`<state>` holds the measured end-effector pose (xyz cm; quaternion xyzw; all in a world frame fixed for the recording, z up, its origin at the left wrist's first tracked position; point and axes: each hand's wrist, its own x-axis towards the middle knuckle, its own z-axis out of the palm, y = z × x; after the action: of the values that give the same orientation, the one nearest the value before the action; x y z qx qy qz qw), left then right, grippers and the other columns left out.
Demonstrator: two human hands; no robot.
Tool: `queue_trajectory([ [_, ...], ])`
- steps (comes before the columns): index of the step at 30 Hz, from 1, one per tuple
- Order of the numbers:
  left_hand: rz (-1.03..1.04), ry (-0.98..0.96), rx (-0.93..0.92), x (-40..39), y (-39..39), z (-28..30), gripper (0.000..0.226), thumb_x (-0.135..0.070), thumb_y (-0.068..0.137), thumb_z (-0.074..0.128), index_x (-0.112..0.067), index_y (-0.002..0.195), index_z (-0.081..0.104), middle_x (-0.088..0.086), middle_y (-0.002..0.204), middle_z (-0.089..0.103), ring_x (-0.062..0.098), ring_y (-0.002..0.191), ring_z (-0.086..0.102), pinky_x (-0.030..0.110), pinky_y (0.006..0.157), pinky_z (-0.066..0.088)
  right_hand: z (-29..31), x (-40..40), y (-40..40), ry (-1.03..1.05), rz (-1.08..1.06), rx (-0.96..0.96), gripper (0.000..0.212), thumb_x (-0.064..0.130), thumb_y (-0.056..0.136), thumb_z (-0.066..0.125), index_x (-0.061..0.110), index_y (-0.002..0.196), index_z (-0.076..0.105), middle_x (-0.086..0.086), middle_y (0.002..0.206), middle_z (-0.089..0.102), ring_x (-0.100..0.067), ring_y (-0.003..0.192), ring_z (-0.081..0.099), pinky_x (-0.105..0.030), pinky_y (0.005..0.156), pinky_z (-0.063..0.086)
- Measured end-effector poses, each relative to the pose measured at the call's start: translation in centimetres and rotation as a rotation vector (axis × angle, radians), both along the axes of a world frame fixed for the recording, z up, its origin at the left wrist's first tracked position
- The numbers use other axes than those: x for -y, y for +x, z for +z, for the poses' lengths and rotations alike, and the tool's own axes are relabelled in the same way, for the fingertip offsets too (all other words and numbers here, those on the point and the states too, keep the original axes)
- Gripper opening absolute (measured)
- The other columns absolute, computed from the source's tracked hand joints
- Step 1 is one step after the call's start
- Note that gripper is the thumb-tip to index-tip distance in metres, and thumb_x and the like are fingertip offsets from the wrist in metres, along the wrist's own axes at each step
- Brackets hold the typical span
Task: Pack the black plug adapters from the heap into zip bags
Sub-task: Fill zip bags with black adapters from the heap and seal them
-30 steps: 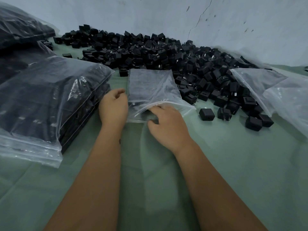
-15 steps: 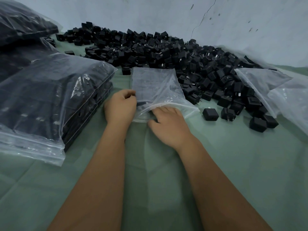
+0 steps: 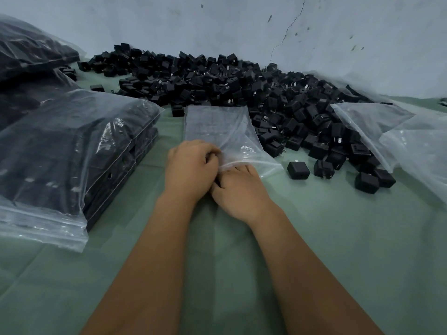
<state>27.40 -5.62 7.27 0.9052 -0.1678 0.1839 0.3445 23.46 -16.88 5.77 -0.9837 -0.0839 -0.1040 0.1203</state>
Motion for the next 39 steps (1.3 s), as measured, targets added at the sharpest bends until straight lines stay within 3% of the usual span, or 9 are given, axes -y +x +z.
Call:
queue_trajectory([
  [3,0.01,-0.028,-0.03,0.0,0.0,-0.1,0.025,-0.013,0.091,0.054,-0.021,0.104,0.074,-0.003,0.111,0.069,0.021,0.11,0.056,0.042,0.1,0.04,0.7,0.0,-0.4,0.117,0.034,0.158,0.027,0.028,0.086,0.051,0.023,0.062,0.04,0.007,0.064,0.046,-0.019,0.069,0.046,-0.034,0.074,0.037],
  [6,0.008,-0.036,-0.06,-0.1,0.0,0.0,0.026,-0.014,0.093,0.051,-0.02,0.106,0.073,-0.002,0.113,0.068,0.022,0.11,0.055,0.044,0.099,0.041,1.5,0.1,-0.9,0.226,-0.069,0.379,0.027,0.021,0.081,0.049,0.02,0.055,0.039,0.006,0.055,0.042,-0.016,0.056,0.039,-0.029,0.053,0.029],
  [10,0.01,-0.057,-0.082,-0.1,-0.2,0.1,0.024,-0.015,0.093,0.052,-0.021,0.103,0.074,-0.003,0.111,0.069,0.022,0.11,0.056,0.045,0.1,0.04,2.3,1.5,-1.4,0.423,-0.263,0.659,0.023,0.02,0.078,0.042,0.012,0.057,0.047,0.002,0.058,0.047,-0.017,0.06,0.042,-0.029,0.049,0.029],
  [13,0.01,-0.053,-0.07,-0.1,-0.2,0.2,0.023,-0.019,0.094,0.053,-0.021,0.101,0.074,-0.004,0.109,0.069,0.021,0.106,0.058,0.045,0.1,0.041,2.4,4.3,-1.3,0.529,-0.482,0.714,0.012,0.01,0.075,0.044,0.014,0.073,0.055,0.003,0.086,0.05,-0.015,0.084,0.044,-0.028,0.06,0.036],
  [19,0.016,0.077,0.02,0.7,-0.9,0.1,0.025,-0.016,0.094,0.05,-0.014,0.107,0.072,0.003,0.111,0.068,0.024,0.104,0.058,0.039,0.097,0.04,1.2,7.6,-0.8,0.451,-0.737,0.384,0.037,-0.004,0.069,0.045,0.017,0.096,0.06,-0.003,0.12,0.045,-0.023,0.11,0.039,-0.035,0.094,0.037],
  [25,-0.187,0.13,-0.009,2.0,-1.7,0.0,0.034,-0.029,0.099,0.049,-0.018,0.129,0.062,0.0,0.135,0.059,0.021,0.126,0.05,0.037,0.107,0.034,0.3,8.1,-0.2,0.454,-0.685,0.244,0.044,0.002,0.08,0.047,0.023,0.115,0.062,-0.005,0.121,0.047,-0.024,0.116,0.036,-0.026,0.083,0.031],
  [31,-0.227,0.365,-0.046,1.8,-1.2,-0.5,0.053,-0.054,0.088,0.054,-0.034,0.137,0.051,-0.008,0.139,0.051,0.016,0.131,0.04,0.032,0.11,0.018,0.5,8.2,-0.1,0.522,-0.674,0.169,0.059,0.017,0.077,0.046,0.029,0.135,0.047,-0.003,0.129,0.043,-0.024,0.122,0.032,-0.034,0.098,0.03],
  [35,-0.245,0.299,-0.008,1.5,-1.0,-0.5,0.052,-0.046,0.085,0.062,-0.034,0.135,0.054,-0.009,0.136,0.054,0.016,0.13,0.042,0.031,0.108,0.021,0.3,8.3,-0.1,0.459,-0.643,0.159,0.054,0.016,0.078,0.048,0.03,0.13,0.053,-0.003,0.129,0.049,-0.026,0.119,0.034,-0.029,0.091,0.026],
  [39,-0.277,0.192,-0.05,1.1,-1.5,0.1,0.064,-0.059,0.075,0.053,-0.033,0.134,0.057,-0.009,0.133,0.058,0.014,0.129,0.045,0.037,0.112,0.028,0.5,8.4,-0.2,0.458,-0.649,0.126,0.06,0.015,0.075,0.048,0.03,0.134,0.047,-0.003,0.131,0.047,-0.027,0.122,0.032,-0.034,0.1,0.028],
])
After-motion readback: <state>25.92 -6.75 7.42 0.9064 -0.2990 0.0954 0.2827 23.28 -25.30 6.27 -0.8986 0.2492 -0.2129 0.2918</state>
